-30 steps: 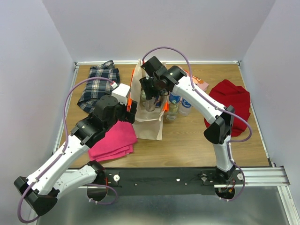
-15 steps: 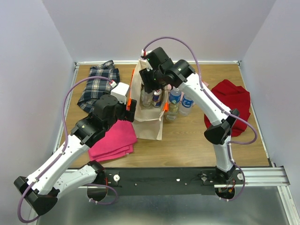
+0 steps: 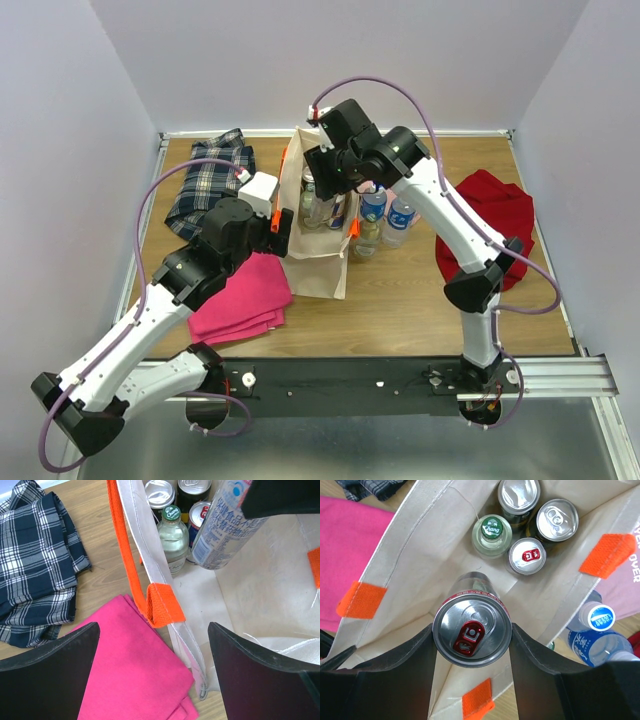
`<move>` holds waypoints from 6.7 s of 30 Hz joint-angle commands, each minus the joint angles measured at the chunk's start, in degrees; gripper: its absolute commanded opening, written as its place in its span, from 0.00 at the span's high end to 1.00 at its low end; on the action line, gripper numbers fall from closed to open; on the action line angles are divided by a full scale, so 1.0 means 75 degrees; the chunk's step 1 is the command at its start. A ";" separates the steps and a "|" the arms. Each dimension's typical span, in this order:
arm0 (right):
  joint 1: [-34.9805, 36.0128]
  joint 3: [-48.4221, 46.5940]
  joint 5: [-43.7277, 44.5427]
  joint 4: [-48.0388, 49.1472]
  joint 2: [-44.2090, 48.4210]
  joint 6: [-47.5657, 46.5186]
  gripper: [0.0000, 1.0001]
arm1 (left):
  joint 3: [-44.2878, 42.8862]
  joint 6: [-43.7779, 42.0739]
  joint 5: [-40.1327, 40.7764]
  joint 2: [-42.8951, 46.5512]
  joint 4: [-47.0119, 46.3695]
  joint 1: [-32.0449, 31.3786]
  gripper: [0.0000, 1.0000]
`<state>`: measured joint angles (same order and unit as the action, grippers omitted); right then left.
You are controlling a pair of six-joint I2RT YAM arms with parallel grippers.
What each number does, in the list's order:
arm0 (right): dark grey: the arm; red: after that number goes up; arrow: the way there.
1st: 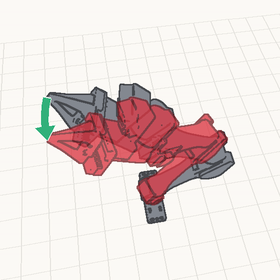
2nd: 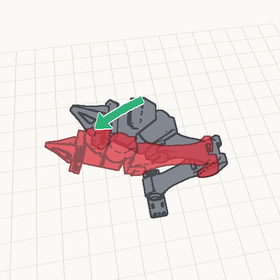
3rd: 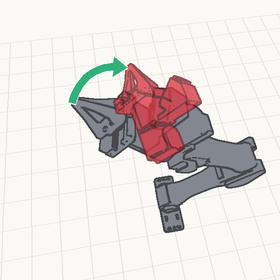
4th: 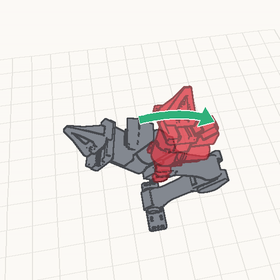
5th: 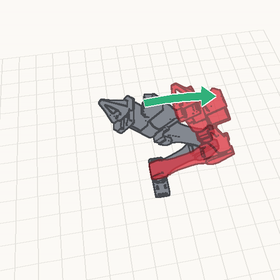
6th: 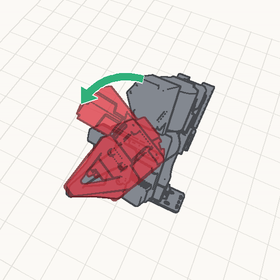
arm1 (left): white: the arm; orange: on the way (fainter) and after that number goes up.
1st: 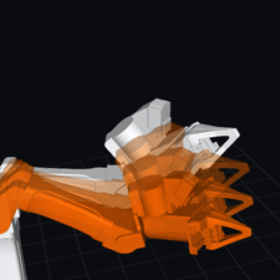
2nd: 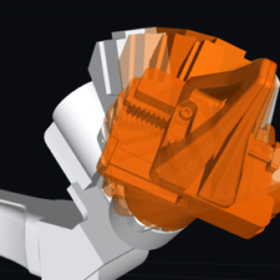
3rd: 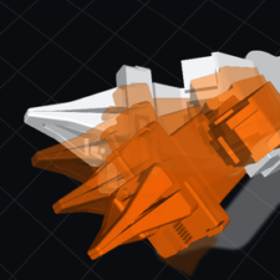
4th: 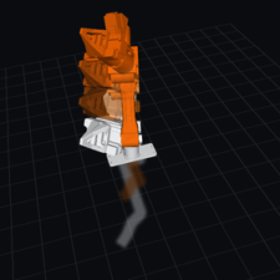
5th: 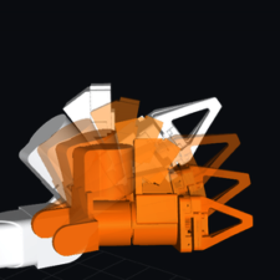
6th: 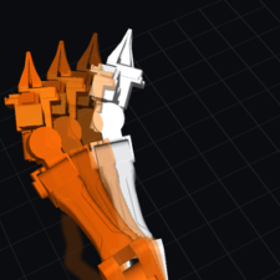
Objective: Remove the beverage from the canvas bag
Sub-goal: Take out the drink from the canvas bag, then place the drink at the center of the board.
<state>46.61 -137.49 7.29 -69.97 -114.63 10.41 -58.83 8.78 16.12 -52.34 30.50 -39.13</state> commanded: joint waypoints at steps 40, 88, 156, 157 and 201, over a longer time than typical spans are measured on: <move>0.0090 0.2581 0.3410 0.1022 0.3974 0.0872 0.99 | -0.0887 0.0201 -0.0169 -0.0686 -0.0141 -0.0044 0.01; -0.0214 0.7492 0.3423 0.2438 0.4995 0.2303 0.99 | -0.0980 0.0424 -0.0462 -0.0897 -0.0305 -0.0044 0.01; -0.1211 0.9883 0.3048 0.5685 0.4362 0.1975 0.99 | -0.0828 0.0342 -0.0321 -0.0768 -0.0282 -0.0044 0.01; -0.1211 0.9895 0.3071 0.5674 0.4374 0.1998 0.99 | -0.0828 0.0353 -0.0321 -0.0768 -0.0282 -0.0044 0.01; -0.1211 0.9509 0.2907 0.5100 0.5323 0.2350 0.14 | -0.0746 0.0272 -0.0473 -0.0838 -0.0329 -0.0044 0.01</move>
<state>37.74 -61.82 29.52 -29.76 -76.73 27.44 -64.79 11.18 13.34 -58.94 29.26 -39.13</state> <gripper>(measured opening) 0.858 0.988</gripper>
